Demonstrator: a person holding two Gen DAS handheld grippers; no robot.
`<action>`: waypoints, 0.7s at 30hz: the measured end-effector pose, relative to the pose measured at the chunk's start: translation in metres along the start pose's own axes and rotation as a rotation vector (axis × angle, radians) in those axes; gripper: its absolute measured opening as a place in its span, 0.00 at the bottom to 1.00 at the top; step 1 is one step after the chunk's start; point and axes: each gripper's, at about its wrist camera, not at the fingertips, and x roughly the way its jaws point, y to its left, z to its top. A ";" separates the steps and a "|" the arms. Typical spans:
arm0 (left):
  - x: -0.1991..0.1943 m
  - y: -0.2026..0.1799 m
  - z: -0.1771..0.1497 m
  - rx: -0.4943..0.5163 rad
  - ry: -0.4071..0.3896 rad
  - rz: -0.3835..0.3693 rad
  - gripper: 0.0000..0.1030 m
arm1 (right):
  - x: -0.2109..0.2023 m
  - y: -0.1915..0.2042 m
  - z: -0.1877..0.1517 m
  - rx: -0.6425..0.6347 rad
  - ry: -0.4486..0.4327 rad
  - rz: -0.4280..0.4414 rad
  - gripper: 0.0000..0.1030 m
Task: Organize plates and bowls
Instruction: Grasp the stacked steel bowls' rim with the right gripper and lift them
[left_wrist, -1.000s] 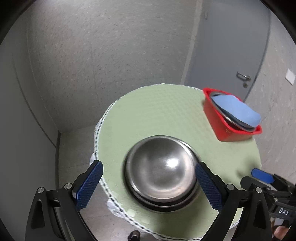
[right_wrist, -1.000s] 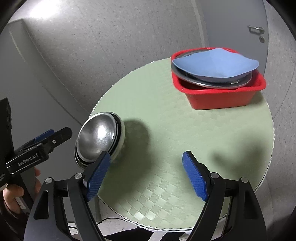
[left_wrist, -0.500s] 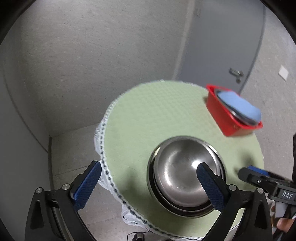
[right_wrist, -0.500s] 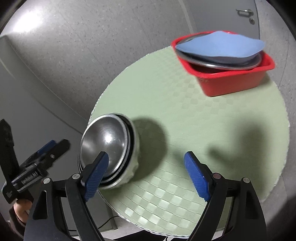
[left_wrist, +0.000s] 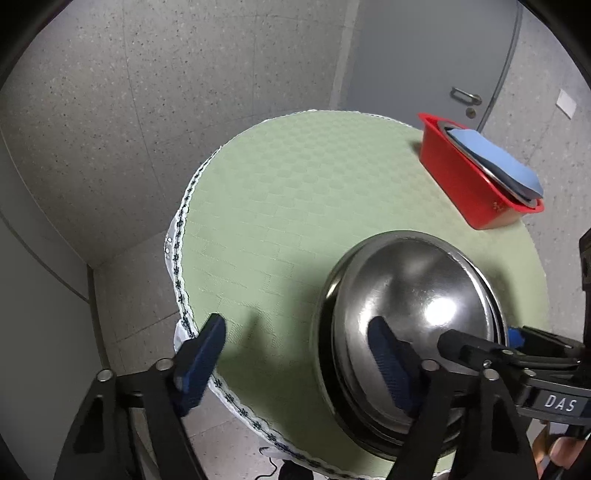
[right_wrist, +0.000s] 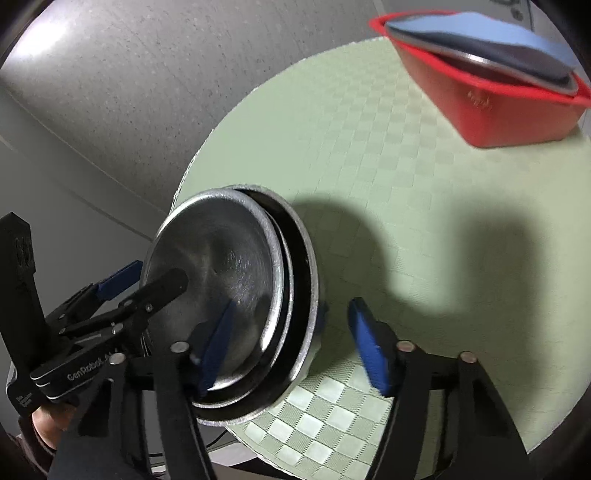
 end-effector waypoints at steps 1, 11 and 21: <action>0.002 0.002 0.001 -0.002 0.006 -0.009 0.57 | 0.002 0.000 0.000 0.003 0.006 0.002 0.55; 0.007 -0.010 0.001 0.056 0.008 -0.087 0.24 | 0.016 0.000 0.000 0.041 0.024 0.040 0.45; -0.007 -0.027 0.001 0.064 -0.035 -0.095 0.24 | 0.001 -0.016 -0.002 0.073 0.004 0.068 0.44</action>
